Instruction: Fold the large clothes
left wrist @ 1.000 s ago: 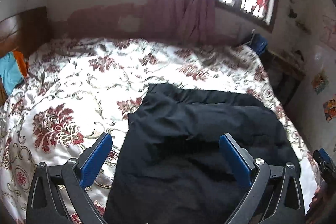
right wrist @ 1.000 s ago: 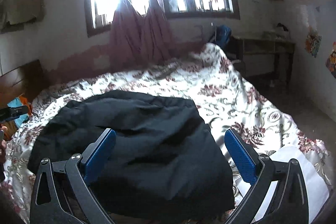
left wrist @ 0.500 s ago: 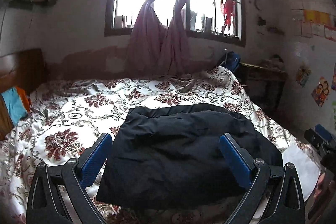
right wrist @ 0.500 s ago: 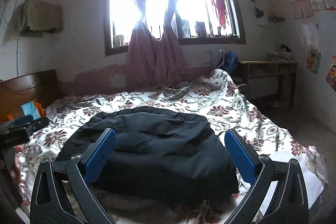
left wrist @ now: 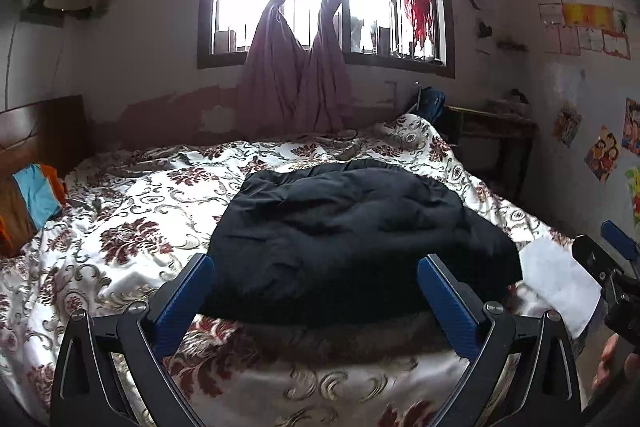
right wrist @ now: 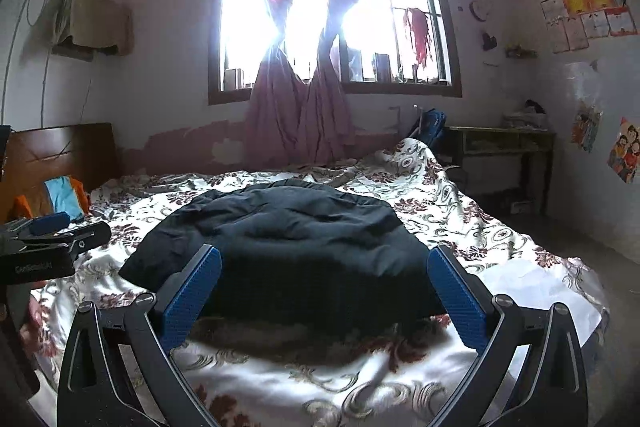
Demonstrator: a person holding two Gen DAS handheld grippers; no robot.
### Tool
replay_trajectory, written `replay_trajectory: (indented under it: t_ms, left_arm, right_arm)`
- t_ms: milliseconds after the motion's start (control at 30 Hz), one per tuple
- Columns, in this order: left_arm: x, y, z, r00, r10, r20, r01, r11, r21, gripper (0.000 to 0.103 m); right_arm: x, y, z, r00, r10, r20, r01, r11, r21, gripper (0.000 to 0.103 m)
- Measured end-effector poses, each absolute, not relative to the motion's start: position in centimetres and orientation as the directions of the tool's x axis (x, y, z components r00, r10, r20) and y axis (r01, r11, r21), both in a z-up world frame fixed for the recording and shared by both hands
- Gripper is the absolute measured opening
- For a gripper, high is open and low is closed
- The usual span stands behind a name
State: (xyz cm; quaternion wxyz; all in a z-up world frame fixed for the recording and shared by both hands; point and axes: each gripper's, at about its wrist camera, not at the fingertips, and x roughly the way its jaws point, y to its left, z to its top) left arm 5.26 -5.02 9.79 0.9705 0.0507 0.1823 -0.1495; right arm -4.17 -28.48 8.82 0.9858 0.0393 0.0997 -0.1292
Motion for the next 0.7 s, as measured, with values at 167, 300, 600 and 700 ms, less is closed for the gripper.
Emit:
replay_trajectory:
  t_ms: [167,300,600,700]
  left_arm:
    - [4.0,-3.7,8.3,0.884,-0.265,-0.386,0.297,0.955,0.024,0.103]
    - [3.1,-3.1,7.1,0.885,-0.257,-0.388,0.286,0.958,0.018,0.103]
    - [1.7,-2.6,5.1,0.883,-0.248,-0.398,0.283,0.959,0.030,0.103]
    - [1.3,-2.7,4.7,0.885,-0.244,-0.397,0.285,0.957,0.047,0.103]
  right_arm:
    - [-5.2,-27.7,7.4,0.947,-0.251,-0.202,0.264,0.964,0.039,0.101]
    - [-5.6,-27.8,6.6,0.944,-0.251,-0.212,0.266,0.963,0.042,0.101]
    - [-5.8,-27.7,5.4,0.935,-0.259,-0.243,0.271,0.962,0.019,0.101]
    - [-5.9,-27.6,4.6,0.927,-0.272,-0.258,0.287,0.958,0.019,0.101]
